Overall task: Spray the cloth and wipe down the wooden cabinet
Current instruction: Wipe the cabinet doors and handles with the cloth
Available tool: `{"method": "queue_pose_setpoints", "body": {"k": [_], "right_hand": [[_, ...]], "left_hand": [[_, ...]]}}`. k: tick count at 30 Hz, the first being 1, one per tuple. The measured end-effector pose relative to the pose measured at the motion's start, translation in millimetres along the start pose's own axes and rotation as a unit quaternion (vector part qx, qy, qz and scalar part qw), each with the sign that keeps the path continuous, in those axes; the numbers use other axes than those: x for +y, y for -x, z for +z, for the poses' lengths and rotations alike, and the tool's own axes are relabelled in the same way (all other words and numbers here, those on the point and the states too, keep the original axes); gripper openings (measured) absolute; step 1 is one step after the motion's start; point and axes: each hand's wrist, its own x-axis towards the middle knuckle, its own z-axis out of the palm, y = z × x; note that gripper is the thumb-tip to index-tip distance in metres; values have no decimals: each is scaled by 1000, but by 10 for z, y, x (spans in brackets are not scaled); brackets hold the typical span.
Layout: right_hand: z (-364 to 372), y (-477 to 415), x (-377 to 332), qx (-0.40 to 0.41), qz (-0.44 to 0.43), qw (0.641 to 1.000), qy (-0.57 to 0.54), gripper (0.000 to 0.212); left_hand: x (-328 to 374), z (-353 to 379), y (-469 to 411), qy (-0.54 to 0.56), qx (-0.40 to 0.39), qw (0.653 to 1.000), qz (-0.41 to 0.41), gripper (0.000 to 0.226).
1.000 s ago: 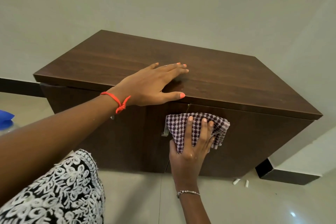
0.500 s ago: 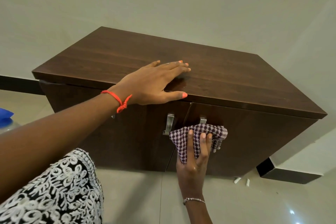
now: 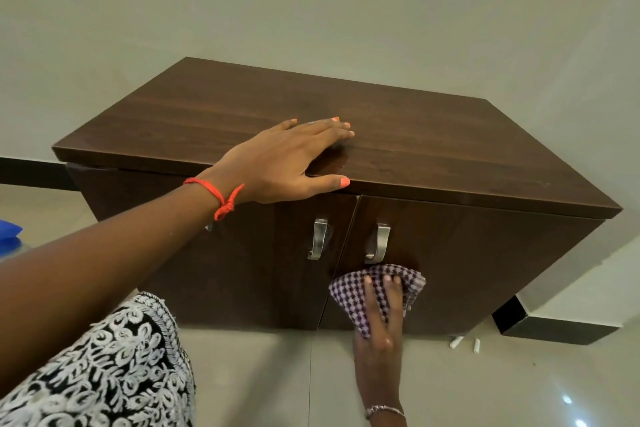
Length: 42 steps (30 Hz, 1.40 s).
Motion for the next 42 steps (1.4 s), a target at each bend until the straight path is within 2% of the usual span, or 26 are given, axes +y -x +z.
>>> {"method": "queue_pose_setpoints", "body": {"k": [2,5,7,11,14,17,20,23,27,31,34,37,42], "right_hand": [[-196,-53,-69,68,90,991,-74,87],[-567,-332,-315,191,247,934,-175,59],[-713,-569,-400,223,260,920,-190,49],[-792,-886,-458,202,210,932,-214,40],[-793,-859,-469,166,199,931,-258,42],[-731,-768,-457,113,208,913,-333,54],[-678,-738,-425,117,224,893,-372,50],[-645,-707,-367,98,211,902,-363,47],[-584,-607,-298,64,204,918,-335,54],[-497,-558,-231,59,183,933,-303,48],[-424,-385,-154,16,224,933,-280,54],[-321,-158,-168,-41,292,909,-295,54],[-306,-162,-582,29,381,858,-343,46]], "left_hand": [[0,-2,-1,4,0,1000,-1,84],[-13,-2,-8,2,2,1000,-1,84],[-2,-1,-8,3,-2,1000,-1,84],[5,-13,-4,3,-2,1000,-8,84],[10,-3,2,0,-7,1000,-10,85],[13,-6,-4,3,-6,1000,-15,85],[11,-6,-12,2,-8,1000,-15,86],[0,-4,-27,4,-10,1000,-14,85],[-8,0,-18,0,-8,1000,-14,84],[10,-16,-24,6,-10,1000,-13,83],[-4,-16,-25,-3,-10,1000,-16,84],[-5,1,-11,-5,-13,1000,-14,84],[-12,-9,-33,7,-8,1000,-7,84]]}}
